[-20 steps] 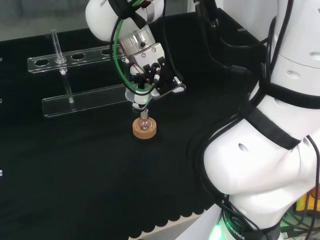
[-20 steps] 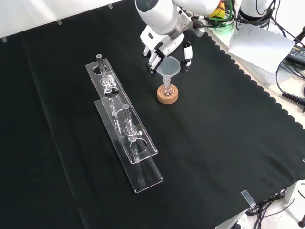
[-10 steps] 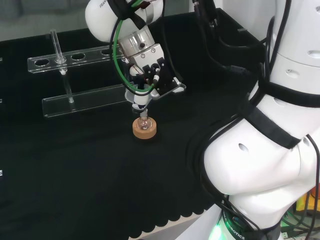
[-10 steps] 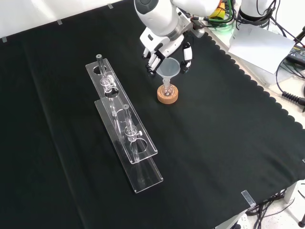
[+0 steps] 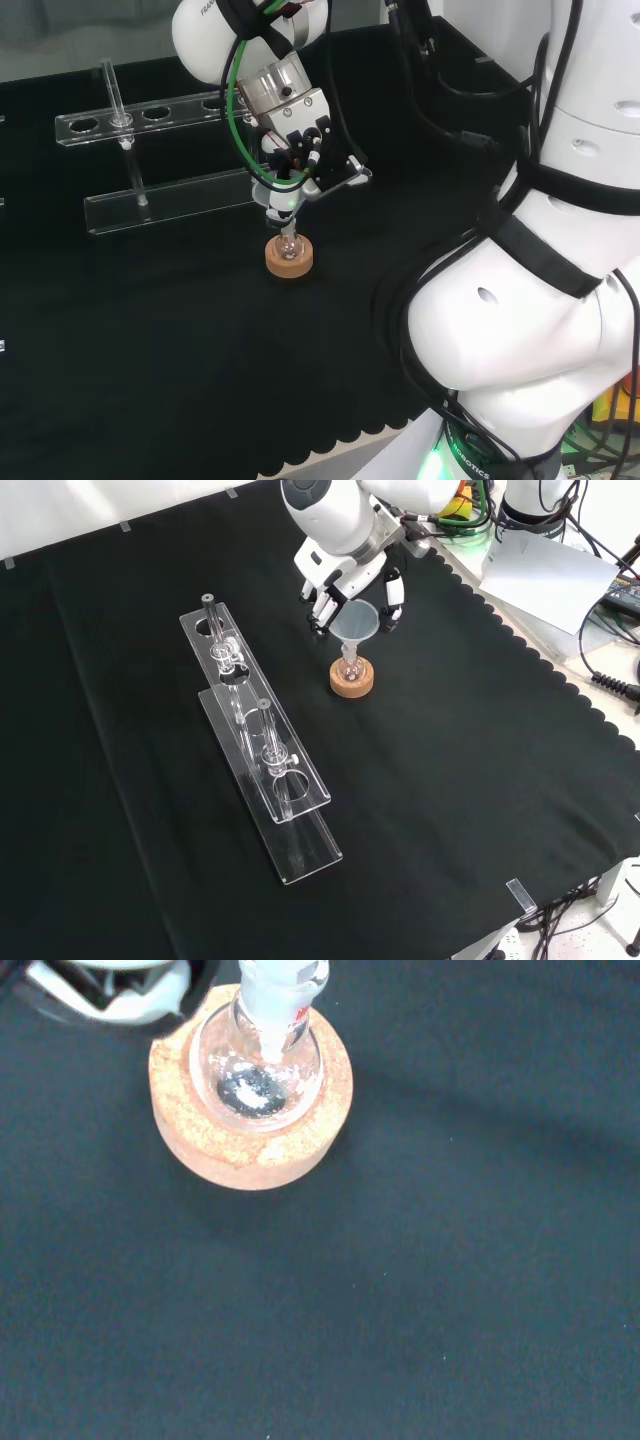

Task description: Place the funnel on the round-bottom flask.

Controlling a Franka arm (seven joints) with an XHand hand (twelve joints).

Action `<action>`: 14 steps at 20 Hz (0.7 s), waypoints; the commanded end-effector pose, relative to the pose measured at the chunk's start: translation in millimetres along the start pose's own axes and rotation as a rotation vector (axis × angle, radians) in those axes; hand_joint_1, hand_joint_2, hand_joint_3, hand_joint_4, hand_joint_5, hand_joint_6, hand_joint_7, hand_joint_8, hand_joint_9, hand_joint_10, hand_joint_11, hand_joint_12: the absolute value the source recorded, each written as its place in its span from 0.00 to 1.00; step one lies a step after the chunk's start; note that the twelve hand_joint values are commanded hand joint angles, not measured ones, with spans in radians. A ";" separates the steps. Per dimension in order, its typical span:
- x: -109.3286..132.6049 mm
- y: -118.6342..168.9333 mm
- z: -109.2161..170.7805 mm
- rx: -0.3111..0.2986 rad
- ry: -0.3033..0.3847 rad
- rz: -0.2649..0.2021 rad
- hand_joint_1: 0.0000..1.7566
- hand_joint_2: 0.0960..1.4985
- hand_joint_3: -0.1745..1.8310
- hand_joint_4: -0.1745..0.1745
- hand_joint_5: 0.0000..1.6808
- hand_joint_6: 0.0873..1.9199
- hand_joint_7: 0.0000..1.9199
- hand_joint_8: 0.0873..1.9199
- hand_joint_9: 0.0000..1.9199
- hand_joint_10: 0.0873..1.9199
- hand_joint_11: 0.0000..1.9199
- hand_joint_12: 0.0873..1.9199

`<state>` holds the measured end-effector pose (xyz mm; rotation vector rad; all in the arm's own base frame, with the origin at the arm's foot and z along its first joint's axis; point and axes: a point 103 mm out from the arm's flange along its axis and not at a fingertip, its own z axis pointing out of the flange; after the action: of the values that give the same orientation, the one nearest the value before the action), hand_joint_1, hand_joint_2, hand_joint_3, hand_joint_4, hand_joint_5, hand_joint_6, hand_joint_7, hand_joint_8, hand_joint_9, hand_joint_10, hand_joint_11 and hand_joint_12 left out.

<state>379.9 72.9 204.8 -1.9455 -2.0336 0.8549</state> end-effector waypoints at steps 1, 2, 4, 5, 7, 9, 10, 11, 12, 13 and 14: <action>-4.6 -1.1 3.6 0.031 0.008 -0.006 0.45 0.41 0.42 0.31 0.25 0.25 0.22 0.36 0.41 0.27 0.23 0.66; -4.6 -1.2 4.2 0.037 0.005 -0.005 0.43 0.41 0.41 0.29 0.21 0.19 0.18 0.36 0.35 0.29 0.20 0.67; -5.3 -1.6 5.9 0.048 0.010 -0.007 0.42 0.40 0.39 0.27 0.18 0.09 0.11 0.36 0.28 0.32 0.15 0.69; -4.9 -1.9 6.5 0.050 0.009 -0.009 0.41 0.39 0.38 0.27 0.18 0.06 0.08 0.36 0.26 0.33 0.13 0.70; -5.2 -2.5 7.2 0.054 0.008 -0.009 0.40 0.39 0.36 0.26 0.16 0.02 0.05 0.35 0.22 0.34 0.11 0.71; -5.6 -3.5 7.9 0.065 0.007 -0.012 0.39 0.39 0.35 0.26 0.15 0.00 0.02 0.34 0.19 0.34 0.08 0.72; -5.6 -4.3 8.0 0.068 0.004 -0.015 0.38 0.39 0.34 0.26 0.15 0.00 0.01 0.34 0.18 0.35 0.07 0.73; -5.4 -5.3 7.8 0.066 -0.001 -0.015 0.38 0.39 0.34 0.26 0.15 0.00 0.00 0.33 0.17 0.35 0.07 0.73; -5.4 -6.4 7.4 0.064 0.001 -0.018 0.38 0.39 0.33 0.26 0.15 0.00 0.00 0.32 0.16 0.35 0.06 0.73; -6.2 -7.5 7.1 0.062 0.006 -0.022 0.37 0.39 0.32 0.27 0.15 0.00 0.00 0.31 0.15 0.36 0.05 0.73; -7.2 -8.7 6.6 0.059 0.012 -0.025 0.36 0.39 0.31 0.27 0.15 0.00 0.00 0.28 0.13 0.36 0.04 0.74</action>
<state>372.2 65.6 202.9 -1.8934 -1.9910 0.9017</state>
